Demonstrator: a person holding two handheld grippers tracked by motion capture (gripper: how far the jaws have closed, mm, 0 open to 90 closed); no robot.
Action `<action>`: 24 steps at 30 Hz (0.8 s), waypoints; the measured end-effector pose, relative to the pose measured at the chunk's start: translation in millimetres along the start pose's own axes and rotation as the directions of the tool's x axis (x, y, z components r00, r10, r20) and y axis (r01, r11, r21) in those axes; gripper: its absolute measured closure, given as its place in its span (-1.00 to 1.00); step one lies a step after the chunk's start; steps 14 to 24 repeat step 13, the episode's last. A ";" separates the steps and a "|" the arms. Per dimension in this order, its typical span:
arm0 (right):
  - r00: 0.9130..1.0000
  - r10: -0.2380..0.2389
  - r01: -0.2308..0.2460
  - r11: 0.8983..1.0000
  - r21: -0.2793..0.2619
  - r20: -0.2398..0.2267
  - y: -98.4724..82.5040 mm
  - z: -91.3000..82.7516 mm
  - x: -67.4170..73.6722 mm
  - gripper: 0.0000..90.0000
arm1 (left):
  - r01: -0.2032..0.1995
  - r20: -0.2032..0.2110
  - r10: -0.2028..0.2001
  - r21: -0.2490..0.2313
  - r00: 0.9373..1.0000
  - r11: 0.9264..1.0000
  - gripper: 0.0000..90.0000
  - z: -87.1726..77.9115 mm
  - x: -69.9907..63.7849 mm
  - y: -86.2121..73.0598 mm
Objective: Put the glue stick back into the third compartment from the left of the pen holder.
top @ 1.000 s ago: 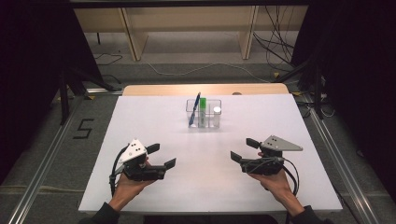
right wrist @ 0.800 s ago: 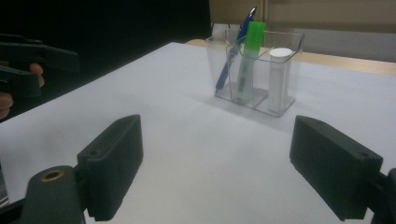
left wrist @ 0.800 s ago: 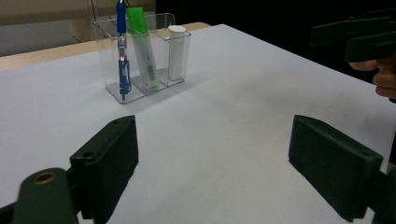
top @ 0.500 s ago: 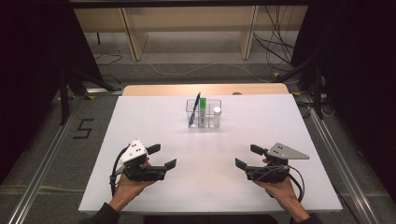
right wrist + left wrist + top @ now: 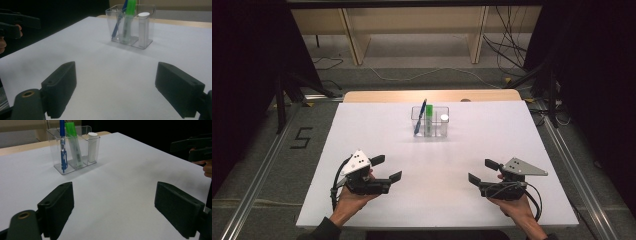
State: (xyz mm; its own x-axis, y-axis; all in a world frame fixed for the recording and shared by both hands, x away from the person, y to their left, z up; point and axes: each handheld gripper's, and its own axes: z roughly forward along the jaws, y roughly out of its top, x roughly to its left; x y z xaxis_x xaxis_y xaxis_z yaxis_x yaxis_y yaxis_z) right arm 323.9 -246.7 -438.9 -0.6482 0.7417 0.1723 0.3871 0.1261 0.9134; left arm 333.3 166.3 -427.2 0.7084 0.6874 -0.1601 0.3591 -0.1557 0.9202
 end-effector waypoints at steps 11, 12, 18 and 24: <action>1.000 -0.001 0.001 1.000 -0.007 0.005 0.4 0.2 -0.7 -0.60 | -0.002 0.000 0.002 0.002 1.000 1.000 -0.66 0.2 0.7 -0.1; 1.000 -0.001 0.001 1.000 -0.008 0.006 0.3 0.2 -0.8 -0.60 | -0.008 0.001 0.008 0.007 1.000 1.000 -0.66 0.2 0.9 -0.2; 1.000 -0.002 0.002 1.000 -0.008 0.006 0.3 0.2 -1.0 -0.60 | -0.014 -0.002 0.014 0.012 1.000 1.000 -0.66 0.4 1.0 -0.3; 1.000 -0.002 0.002 1.000 -0.008 0.006 0.3 0.2 -1.0 -0.60 | -0.014 -0.002 0.014 0.012 1.000 1.000 -0.66 0.4 1.0 -0.3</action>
